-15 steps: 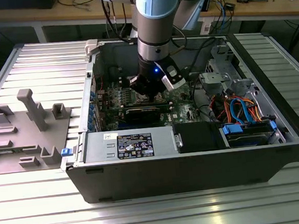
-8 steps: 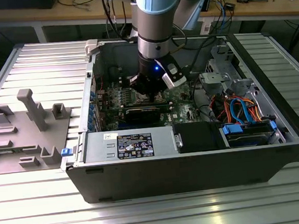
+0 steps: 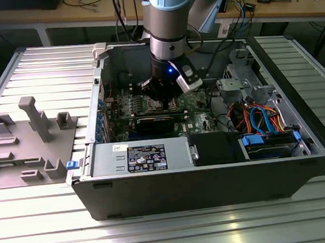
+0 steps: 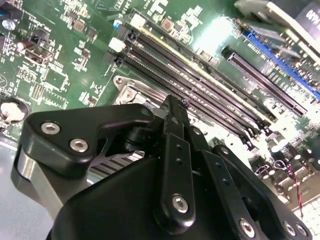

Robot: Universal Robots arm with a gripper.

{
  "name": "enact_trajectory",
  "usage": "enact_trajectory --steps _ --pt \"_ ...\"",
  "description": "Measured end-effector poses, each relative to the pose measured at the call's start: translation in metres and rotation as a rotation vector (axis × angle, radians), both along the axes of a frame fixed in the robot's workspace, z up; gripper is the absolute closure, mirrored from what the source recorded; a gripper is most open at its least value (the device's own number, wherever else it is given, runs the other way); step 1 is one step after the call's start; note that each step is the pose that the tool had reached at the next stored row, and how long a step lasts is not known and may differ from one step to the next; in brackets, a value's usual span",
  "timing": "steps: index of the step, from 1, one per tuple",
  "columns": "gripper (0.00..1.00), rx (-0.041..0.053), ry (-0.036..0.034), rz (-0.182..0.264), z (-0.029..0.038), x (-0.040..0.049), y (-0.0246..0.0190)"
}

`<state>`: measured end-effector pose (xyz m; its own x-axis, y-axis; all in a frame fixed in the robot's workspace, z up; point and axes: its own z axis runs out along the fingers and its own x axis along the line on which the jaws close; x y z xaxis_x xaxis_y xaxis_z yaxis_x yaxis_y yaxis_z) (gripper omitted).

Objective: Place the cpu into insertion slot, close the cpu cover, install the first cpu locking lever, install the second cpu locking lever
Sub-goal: 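Install the second cpu locking lever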

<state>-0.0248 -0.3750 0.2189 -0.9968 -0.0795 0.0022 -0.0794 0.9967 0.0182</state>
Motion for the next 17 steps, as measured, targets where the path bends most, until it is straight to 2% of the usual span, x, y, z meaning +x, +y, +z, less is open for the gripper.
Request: enact_trajectory --steps 4,6,10,14,16,17 --pt "0.89 0.0 -0.0001 0.0 0.0002 0.0 0.0043" --pt "0.89 0.0001 0.0 0.0 0.0003 0.0001 0.0079" --pt "0.89 0.0 0.0 0.0 0.0017 0.0001 0.0112" --pt "0.89 0.0 0.0 0.0 0.0109 0.0001 0.0121" --pt "0.89 0.0001 0.0 0.0 0.0168 0.0001 0.0121" --pt "0.89 0.0003 0.0 0.0 0.0222 0.0001 0.0122"
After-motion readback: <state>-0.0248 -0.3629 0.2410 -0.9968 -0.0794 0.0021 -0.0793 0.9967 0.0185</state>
